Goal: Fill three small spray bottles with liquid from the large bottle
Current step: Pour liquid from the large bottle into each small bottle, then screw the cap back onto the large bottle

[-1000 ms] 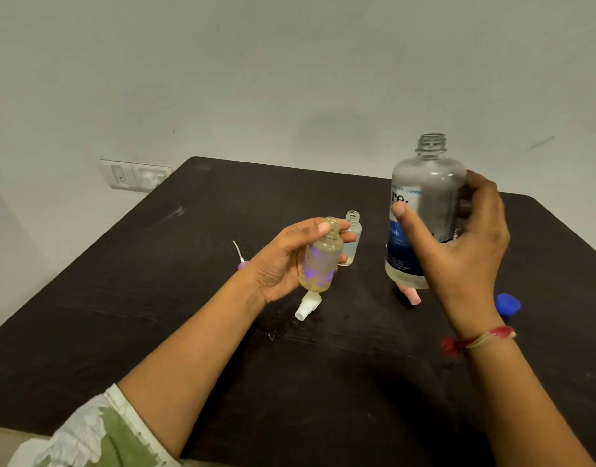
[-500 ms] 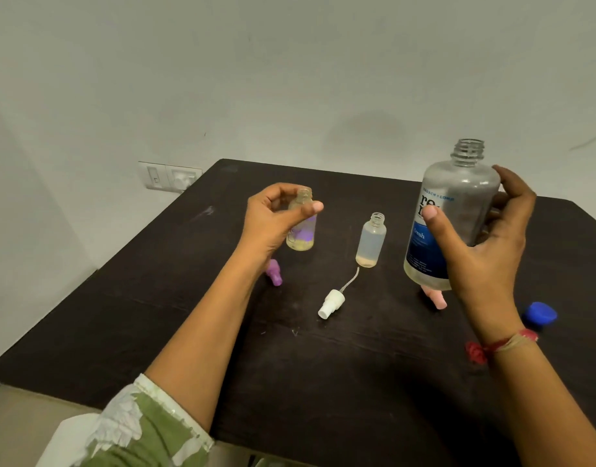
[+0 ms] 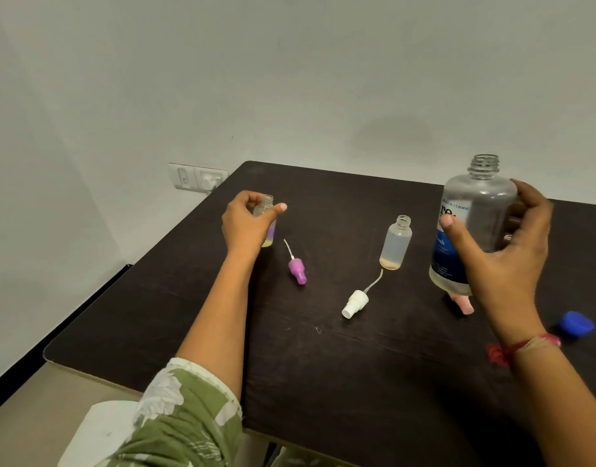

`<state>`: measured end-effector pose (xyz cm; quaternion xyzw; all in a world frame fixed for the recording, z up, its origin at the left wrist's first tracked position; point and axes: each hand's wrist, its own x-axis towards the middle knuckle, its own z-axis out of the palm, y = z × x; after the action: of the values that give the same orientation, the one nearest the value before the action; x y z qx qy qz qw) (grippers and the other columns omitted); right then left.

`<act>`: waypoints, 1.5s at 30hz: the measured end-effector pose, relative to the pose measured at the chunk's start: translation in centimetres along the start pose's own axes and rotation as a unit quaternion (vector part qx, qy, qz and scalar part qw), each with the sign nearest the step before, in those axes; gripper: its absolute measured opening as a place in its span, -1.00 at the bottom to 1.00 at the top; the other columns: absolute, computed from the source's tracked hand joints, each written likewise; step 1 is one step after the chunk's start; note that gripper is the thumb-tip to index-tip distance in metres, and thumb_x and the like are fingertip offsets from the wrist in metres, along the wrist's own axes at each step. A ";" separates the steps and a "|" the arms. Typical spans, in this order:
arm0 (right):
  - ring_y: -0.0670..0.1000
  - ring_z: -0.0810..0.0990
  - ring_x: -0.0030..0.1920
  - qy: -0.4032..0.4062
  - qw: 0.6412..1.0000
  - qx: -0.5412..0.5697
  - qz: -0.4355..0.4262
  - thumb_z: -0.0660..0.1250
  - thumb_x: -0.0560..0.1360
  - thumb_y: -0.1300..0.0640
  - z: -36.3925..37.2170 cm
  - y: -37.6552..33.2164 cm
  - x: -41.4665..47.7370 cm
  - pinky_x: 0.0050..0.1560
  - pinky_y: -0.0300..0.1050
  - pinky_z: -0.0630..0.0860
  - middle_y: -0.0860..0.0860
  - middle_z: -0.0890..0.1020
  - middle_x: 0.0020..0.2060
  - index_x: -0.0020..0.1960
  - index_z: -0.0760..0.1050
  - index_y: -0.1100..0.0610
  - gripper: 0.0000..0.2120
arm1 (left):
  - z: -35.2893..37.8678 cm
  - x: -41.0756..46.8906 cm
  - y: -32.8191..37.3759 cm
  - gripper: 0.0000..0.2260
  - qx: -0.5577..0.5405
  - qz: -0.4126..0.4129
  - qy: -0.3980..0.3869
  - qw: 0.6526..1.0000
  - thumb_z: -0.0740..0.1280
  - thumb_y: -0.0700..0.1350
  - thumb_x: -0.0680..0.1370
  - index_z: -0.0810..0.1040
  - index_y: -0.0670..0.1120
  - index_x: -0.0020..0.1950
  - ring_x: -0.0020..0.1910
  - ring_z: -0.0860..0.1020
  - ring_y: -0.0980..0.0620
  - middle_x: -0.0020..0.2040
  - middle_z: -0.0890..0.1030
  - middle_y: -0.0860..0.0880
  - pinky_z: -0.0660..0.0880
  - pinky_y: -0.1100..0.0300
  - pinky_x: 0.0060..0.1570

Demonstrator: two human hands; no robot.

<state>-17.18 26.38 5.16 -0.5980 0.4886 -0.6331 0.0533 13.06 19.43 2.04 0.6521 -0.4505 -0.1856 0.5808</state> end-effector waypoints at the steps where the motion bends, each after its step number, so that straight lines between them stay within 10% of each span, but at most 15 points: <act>1: -0.02 0.44 0.20 0.002 1.000 -0.004 0.001 0.45 0.32 -0.19 0.1 0.1 0.0 0.13 -0.24 0.45 0.08 0.41 0.27 0.37 0.27 0.08 -0.25 | 0.0 -0.1 0.0 -0.69 0.003 0.000 -0.006 1.000 0.54 0.05 0.34 0.55 -0.02 -0.03 -0.07 0.53 0.11 -0.11 0.56 0.10 0.47 0.22 -0.06; 15: -0.11 0.43 0.17 0.018 1.000 0.006 0.024 0.44 0.30 -0.22 0.0 0.6 0.2 0.10 -0.34 0.42 0.03 0.42 0.24 0.34 0.29 0.08 -0.27 | 0.5 0.0 -0.2 -0.57 -0.055 -0.023 -0.064 0.996 0.54 0.02 0.36 0.46 -0.01 0.14 0.05 0.51 0.09 0.00 0.50 0.08 0.46 0.23 0.03; 26: -0.13 0.45 0.13 0.061 0.994 0.039 0.079 0.41 0.33 -0.24 0.0 1.4 0.3 0.06 -0.37 0.43 -0.02 0.43 0.19 0.28 0.32 0.00 -0.38 | 2.1 -3.9 3.8 -0.63 -0.014 0.271 0.111 0.956 0.37 0.01 0.48 0.43 -0.15 0.20 0.14 0.40 0.00 0.13 0.49 -0.08 0.43 -0.14 0.08; 35: -0.12 0.54 0.11 0.109 0.976 0.158 0.102 0.31 0.39 -0.20 -1.4 1.1 1.5 0.08 -0.26 0.50 0.00 0.50 0.13 0.32 0.29 0.15 -0.35 | 6.5 -10.4 8.5 -0.68 -0.094 0.354 -0.063 0.928 0.36 -0.07 0.48 0.44 -0.14 0.18 0.03 0.45 0.09 0.08 0.40 0.06 0.48 0.12 -0.02; 45: -0.12 0.58 0.12 -0.155 0.958 0.236 0.056 0.36 0.37 0.04 -1.1 0.5 0.9 0.04 -0.20 0.53 -0.08 0.50 0.12 0.28 0.19 0.07 -0.44 | 9.3 -13.6 10.3 -0.03 -0.156 0.201 -0.359 0.898 0.57 0.20 0.10 0.17 0.13 0.39 0.31 0.42 0.16 0.34 0.39 0.08 0.46 0.19 0.25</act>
<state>-18.63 26.14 5.66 -0.6306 0.3439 -0.6261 0.3035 -5.06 25.64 5.37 0.3377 -0.7150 -0.3541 0.4993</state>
